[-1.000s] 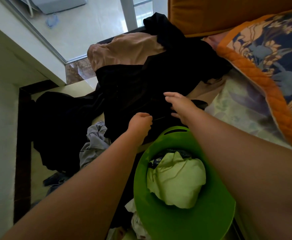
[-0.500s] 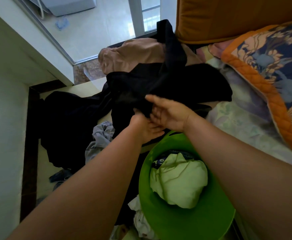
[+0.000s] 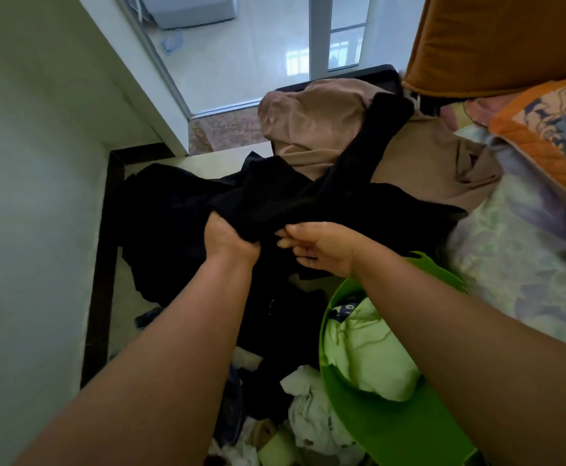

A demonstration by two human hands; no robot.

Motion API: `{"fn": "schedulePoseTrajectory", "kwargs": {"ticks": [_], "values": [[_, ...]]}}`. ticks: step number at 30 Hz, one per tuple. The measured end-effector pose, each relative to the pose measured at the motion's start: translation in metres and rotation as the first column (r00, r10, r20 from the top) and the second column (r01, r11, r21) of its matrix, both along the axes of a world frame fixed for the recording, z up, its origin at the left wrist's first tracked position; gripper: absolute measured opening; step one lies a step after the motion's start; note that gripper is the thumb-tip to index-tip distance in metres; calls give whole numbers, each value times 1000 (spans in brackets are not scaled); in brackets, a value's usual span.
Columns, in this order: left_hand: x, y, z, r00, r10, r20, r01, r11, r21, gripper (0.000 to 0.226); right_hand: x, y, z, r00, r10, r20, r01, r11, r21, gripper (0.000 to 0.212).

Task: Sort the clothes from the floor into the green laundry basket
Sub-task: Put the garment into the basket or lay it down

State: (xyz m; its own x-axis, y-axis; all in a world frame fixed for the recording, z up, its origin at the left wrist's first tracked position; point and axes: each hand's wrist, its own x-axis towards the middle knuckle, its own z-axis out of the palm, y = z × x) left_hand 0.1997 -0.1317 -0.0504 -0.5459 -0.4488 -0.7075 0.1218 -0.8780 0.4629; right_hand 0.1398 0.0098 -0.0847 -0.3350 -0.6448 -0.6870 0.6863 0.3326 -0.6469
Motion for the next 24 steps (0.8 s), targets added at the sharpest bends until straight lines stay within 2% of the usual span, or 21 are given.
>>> {"fn": "schedulePoseTrajectory", "kwargs": {"ticks": [2, 4, 6, 8, 9, 11, 13, 14, 16, 18, 20, 22, 23, 24], "values": [[18, -33, 4, 1000, -1, 13, 2, 998, -70, 35, 9, -18, -1, 996, 21, -91, -14, 997, 76, 15], [36, -59, 15, 1000, -2, -16, 1, 997, -82, 32, 15, -35, 2, 986, 53, -157, -33, 992, 123, 27], [56, -88, 29, 1000, -20, -18, 19, 996, -91, 30, 25, -59, 10, 962, 141, -234, -103, 980, 168, 61], [73, -115, 39, 999, -26, -26, 24, 994, -109, 28, 37, -88, 20, 900, 293, -323, -234, 949, 210, 95], [82, -126, 45, 1000, -16, -15, 14, 991, -130, 25, 47, -106, 25, 836, 384, -393, -307, 920, 245, 106], [98, -142, 52, 1000, -16, 23, 20, 983, -184, 22, 67, -142, 36, 631, 516, -579, -390, 856, 338, 113], [112, -152, 52, 994, -70, 87, 89, 964, -249, 30, 92, -179, 46, 467, 496, -732, -342, 865, 368, 107], [119, -155, 49, 991, -87, 106, 113, 956, -271, 34, 104, -195, 48, 442, 461, -769, -296, 885, 360, 100], [133, -160, 43, 990, -84, 112, 112, 955, -276, 37, 119, -218, 48, 495, 397, -773, -200, 918, 343, 68], [145, -169, 40, 992, -56, 109, 88, 946, -311, 32, 128, -231, 46, 622, 320, -715, -170, 946, 275, 31], [155, -177, 38, 981, -32, 191, 108, 911, -399, 26, 124, -231, 47, 752, 198, -628, -133, 980, 150, 25], [172, -188, 27, 936, 8, 351, 167, 869, -466, 26, 122, -233, 49, 828, 137, -544, -123, 990, 62, 22], [181, -193, 20, 900, 22, 436, 230, 825, -517, 27, 120, -234, 50, 856, 135, -499, -132, 990, 42, 19], [191, -198, 11, 851, 16, 526, 343, 741, -578, 31, 119, -235, 50, 881, 156, -447, -155, 987, 39, 20]]}}
